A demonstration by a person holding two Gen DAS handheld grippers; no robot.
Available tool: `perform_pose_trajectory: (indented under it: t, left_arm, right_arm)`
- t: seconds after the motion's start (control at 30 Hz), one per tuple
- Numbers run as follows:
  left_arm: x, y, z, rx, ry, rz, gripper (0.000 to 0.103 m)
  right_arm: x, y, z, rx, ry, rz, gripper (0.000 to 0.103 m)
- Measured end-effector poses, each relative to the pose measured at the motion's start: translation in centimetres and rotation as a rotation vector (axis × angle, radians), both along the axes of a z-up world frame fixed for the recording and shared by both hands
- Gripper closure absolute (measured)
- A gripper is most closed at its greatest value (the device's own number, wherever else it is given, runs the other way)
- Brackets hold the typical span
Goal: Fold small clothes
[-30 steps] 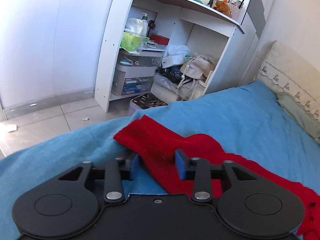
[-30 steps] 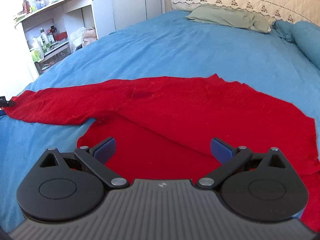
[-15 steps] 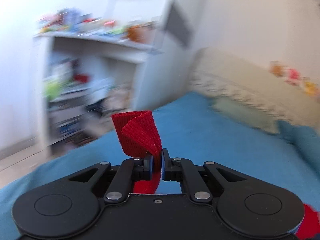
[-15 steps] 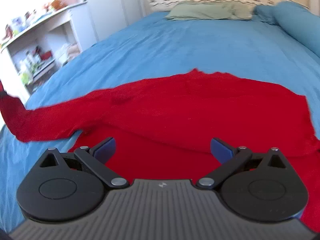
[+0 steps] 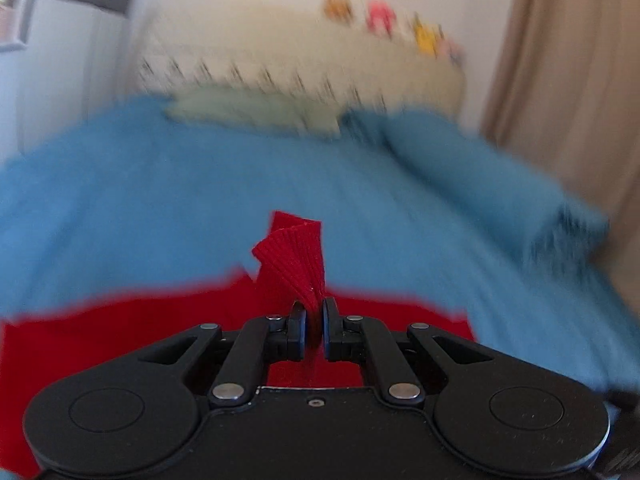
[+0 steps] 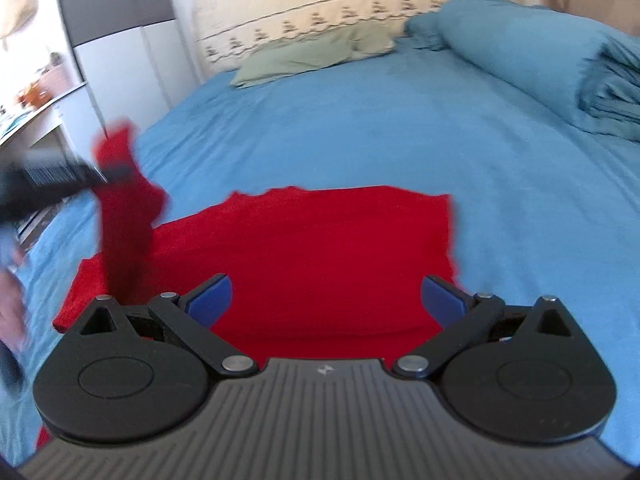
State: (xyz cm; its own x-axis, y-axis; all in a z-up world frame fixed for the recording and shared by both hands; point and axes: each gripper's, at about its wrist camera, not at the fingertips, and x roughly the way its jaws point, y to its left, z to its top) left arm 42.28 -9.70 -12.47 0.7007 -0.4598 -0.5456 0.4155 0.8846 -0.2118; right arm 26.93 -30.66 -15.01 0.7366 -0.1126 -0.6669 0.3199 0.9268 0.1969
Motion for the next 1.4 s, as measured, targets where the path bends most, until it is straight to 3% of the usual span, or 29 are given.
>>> perform_pose_trajectory:
  t: [0.13, 0.27, 0.3, 0.37, 0.4, 0.43, 0.57, 0.77, 0.97, 1.13, 1.27, 1.3, 1.4]
  left_arm:
    - [-0.3, -3.1, -4.9, 0.098, 0.084, -0.055, 0.096]
    - [-0.7, -3.7, -6.8, 0.139, 0.1, -0.07, 0.095]
    - [-0.7, -3.4, -6.9, 0.133, 0.102, -0.078, 0.089]
    - [-0.5, -2.9, -6.4, 0.107, 0.104, -0.1, 0.056]
    - [-0.7, -2.6, -6.1, 0.098, 0.096, -0.105, 0.033]
    - [-1.2, -2.2, -5.4, 0.098, 0.075, -0.1, 0.024]
    - [-2.4, -0.5, -3.7, 0.133, 0.0, -0.075, 0.018]
    - [-1.8, 6.4, -2.1, 0.188, -0.07, 0.069, 0.008]
    - [-0.9, 12.6, -2.7, 0.177, -0.018, 0.233, 0.008]
    - [-1.6, 16.5, -3.8, 0.185, 0.028, 0.303, 0.008]
    - [-2.1, 18.9, -4.0, 0.192, 0.046, 0.338, 0.008]
    - [-2.4, 19.6, -4.0, 0.188, 0.047, 0.346, 0.008]
    - [-2.5, 20.4, -3.8, 0.174, 0.049, 0.358, 0.008]
  right_arm:
    - [-1.2, -2.9, -1.0, 0.026, 0.019, -0.016, 0.0]
    - [-1.7, -3.9, -2.4, 0.069, 0.023, -0.012, 0.0]
    - [-1.9, -4.0, -2.8, 0.081, 0.021, -0.009, 0.0]
    - [-1.9, -4.0, -3.3, 0.102, 0.02, -0.004, 0.0]
    - [-1.7, -3.9, -3.4, 0.11, 0.02, -0.004, 0.0]
    - [-1.6, -3.9, -3.5, 0.12, 0.02, -0.004, 0.0]
    - [-1.2, -3.9, -3.5, 0.168, 0.01, 0.008, 0.0]
    - [1.5, -1.7, -2.9, 0.144, 0.026, 0.124, 0.0]
    - [6.0, 1.1, -4.7, 0.177, 0.108, 0.167, 0.027]
    - [8.6, 2.3, -6.4, 0.22, 0.141, 0.126, 0.04]
    - [9.8, 3.0, -7.0, 0.176, 0.163, 0.099, 0.077]
    - [9.9, 3.1, -7.0, 0.154, 0.168, 0.096, 0.082]
    - [10.4, 3.5, -6.1, 0.102, 0.143, 0.11, 0.082]
